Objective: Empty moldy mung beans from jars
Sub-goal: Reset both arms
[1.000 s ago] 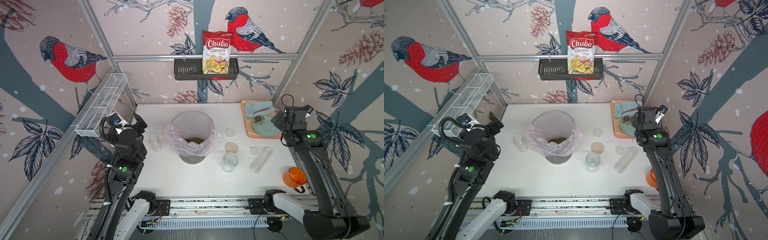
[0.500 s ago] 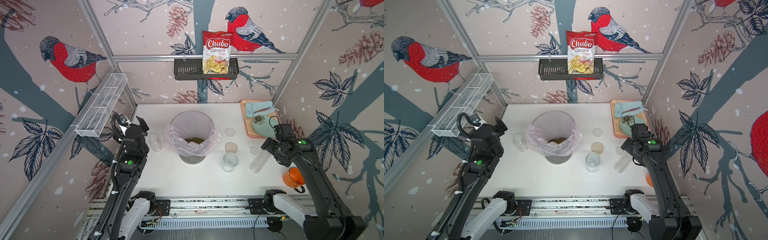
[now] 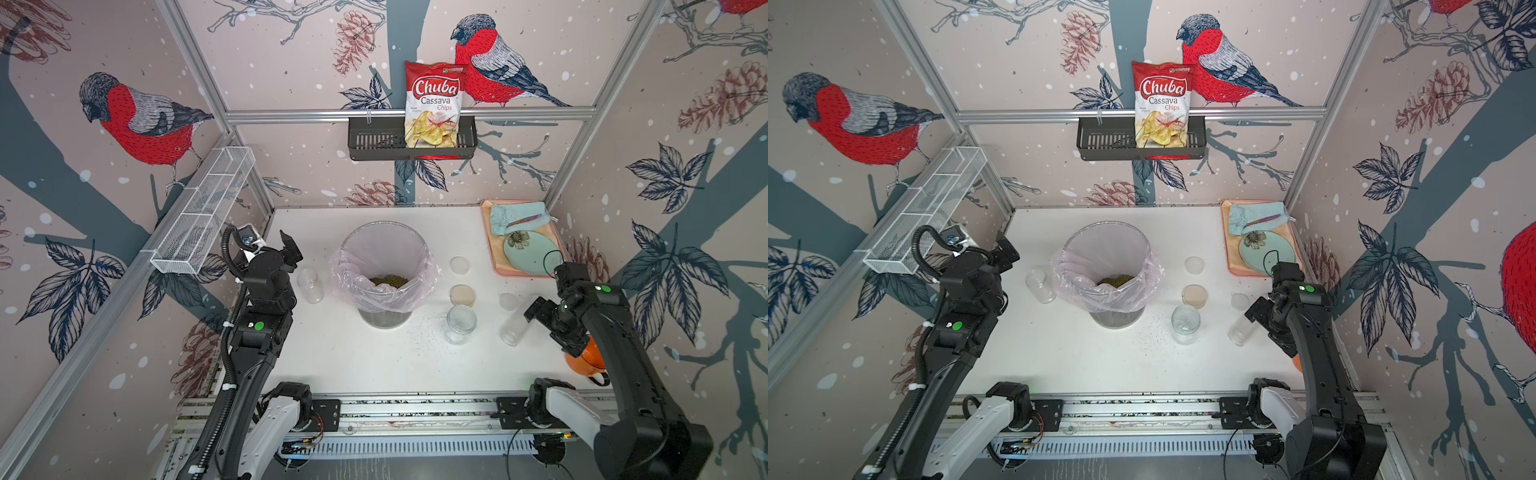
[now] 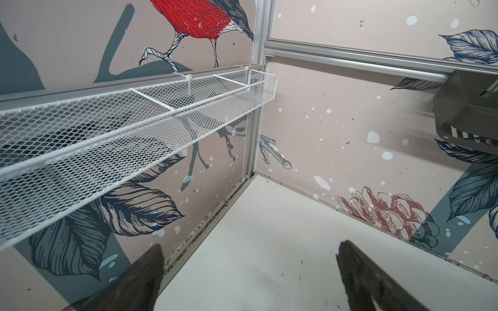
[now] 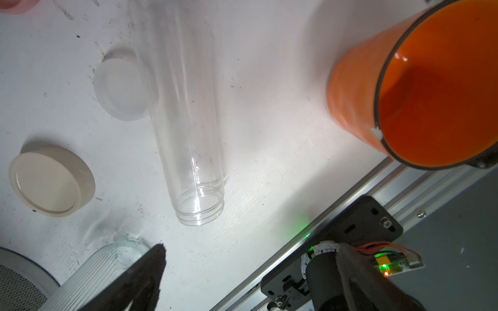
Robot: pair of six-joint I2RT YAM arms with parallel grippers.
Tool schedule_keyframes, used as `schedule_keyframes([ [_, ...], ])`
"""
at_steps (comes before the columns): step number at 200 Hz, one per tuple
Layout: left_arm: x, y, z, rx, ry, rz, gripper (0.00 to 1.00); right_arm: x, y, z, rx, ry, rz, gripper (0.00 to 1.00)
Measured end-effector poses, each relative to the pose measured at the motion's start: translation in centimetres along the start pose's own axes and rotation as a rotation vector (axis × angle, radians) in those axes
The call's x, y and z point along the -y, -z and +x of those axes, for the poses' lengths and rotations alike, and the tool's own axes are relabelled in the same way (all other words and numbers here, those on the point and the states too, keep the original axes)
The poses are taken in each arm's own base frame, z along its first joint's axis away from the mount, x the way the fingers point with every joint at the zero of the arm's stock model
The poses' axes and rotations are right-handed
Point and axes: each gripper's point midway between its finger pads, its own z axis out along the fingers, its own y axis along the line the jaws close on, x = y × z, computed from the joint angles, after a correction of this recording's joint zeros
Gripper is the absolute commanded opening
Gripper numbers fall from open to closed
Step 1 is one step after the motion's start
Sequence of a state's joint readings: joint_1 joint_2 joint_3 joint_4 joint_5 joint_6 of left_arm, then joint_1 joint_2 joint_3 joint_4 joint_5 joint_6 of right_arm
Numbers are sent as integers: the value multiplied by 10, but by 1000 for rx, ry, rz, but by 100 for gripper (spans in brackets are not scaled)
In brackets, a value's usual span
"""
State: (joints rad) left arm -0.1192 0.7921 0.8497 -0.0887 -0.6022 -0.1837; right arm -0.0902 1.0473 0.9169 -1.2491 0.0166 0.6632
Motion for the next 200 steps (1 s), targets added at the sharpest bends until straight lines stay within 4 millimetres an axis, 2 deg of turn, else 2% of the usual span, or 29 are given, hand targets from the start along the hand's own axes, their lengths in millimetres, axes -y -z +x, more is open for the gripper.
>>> schedule_keyframes([
  [47, 5, 0, 2, -7, 0, 31, 97, -9, -16, 11, -95, 4, -34, 99],
  [83, 8, 0, 4, -12, -2, 49, 97, -24, -24, 0, -82, -21, -73, 100],
  [133, 9, 0, 5, -14, -2, 57, 97, -40, -45, -13, -48, -41, -81, 85],
  [178, 12, 0, 8, -19, -3, 72, 97, -52, -65, -27, -7, -57, -83, 81],
  [200, 12, 0, 8, -17, -2, 73, 97, -57, -76, -28, -4, -41, -72, 80],
])
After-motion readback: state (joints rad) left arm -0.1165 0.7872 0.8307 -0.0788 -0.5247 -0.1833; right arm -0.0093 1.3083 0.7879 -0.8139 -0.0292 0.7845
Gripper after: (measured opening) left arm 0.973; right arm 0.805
